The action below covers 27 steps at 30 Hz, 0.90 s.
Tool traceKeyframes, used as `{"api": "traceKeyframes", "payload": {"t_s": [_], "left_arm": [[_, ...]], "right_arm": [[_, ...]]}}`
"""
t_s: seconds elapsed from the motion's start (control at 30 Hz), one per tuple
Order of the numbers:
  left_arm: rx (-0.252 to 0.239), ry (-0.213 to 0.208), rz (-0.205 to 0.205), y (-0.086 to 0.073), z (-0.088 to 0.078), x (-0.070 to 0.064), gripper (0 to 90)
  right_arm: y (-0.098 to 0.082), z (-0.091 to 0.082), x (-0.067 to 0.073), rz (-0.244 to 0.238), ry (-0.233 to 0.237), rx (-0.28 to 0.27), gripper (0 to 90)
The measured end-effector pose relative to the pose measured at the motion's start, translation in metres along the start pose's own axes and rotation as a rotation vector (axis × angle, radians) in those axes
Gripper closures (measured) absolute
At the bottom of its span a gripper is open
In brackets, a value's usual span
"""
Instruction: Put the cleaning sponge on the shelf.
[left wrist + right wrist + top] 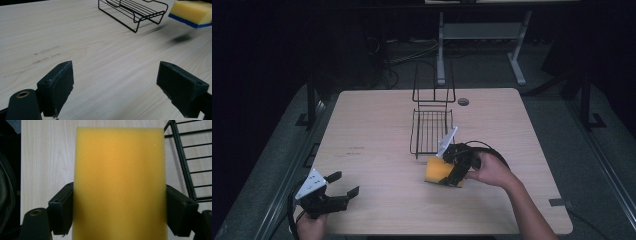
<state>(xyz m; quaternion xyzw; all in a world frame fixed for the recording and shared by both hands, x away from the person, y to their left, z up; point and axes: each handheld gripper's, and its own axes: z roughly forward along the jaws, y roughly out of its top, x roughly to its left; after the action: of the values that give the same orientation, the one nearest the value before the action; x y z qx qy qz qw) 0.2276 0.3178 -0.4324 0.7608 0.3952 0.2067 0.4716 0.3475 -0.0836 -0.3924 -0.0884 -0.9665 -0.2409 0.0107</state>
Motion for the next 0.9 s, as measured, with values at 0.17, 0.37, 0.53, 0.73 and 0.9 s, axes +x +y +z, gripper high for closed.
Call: {"api": "traceKeyframes", "payload": {"t_s": [0.17,0.37,0.53,0.73,0.9], "left_arm": [[0.001,-0.004,-0.004,0.002,0.004,0.001,13.4],[0.005,-0.017,0.003,0.003,0.008,0.0,13.4],[0.007,-0.024,0.014,0.004,0.009,-0.001,13.5],[-0.005,-0.021,0.01,0.004,0.008,-0.001,13.4],[-0.003,-0.021,0.006,0.004,0.008,-0.001,13.4]], "right_arm": [[0.003,-0.003,-0.007,0.0,0.01,-0.016,21.6],[0.0,-0.003,-0.012,0.012,0.019,-0.015,21.6],[0.001,-0.004,-0.014,0.024,0.019,-0.011,21.7],[0.009,-0.008,-0.017,0.01,0.012,-0.009,21.7],[0.015,-0.012,-0.022,0.009,0.007,-0.001,21.6]]}}
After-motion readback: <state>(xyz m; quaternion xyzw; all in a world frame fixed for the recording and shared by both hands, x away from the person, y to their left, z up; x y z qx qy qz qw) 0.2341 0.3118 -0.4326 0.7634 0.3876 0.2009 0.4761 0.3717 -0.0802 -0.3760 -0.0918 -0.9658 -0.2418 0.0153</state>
